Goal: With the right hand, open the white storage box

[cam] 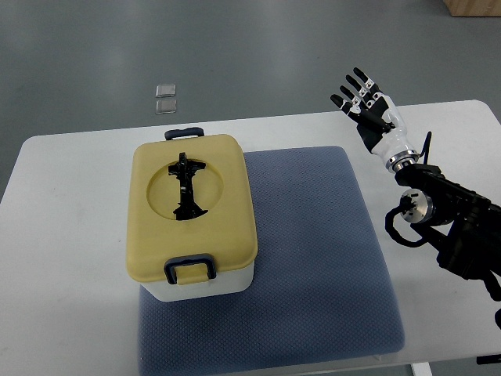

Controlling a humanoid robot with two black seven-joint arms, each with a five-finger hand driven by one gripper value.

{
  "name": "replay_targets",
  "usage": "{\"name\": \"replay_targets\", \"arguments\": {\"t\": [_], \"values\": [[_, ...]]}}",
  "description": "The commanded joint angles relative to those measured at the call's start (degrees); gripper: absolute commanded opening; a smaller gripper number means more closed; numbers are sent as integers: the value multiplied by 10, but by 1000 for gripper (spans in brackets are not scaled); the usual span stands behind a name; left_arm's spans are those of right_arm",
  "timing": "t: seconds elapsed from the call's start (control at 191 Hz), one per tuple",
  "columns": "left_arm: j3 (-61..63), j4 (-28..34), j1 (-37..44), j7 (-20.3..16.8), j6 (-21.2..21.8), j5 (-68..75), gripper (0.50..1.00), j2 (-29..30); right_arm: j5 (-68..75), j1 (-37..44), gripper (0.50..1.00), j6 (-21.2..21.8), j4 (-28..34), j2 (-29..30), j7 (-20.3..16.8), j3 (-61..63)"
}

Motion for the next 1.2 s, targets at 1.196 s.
{"name": "replay_targets", "arguments": {"t": [1.196], "values": [[1, 2, -1, 0, 1, 0, 1000, 0, -11, 17, 930, 1, -6, -11, -3, -13]]}}
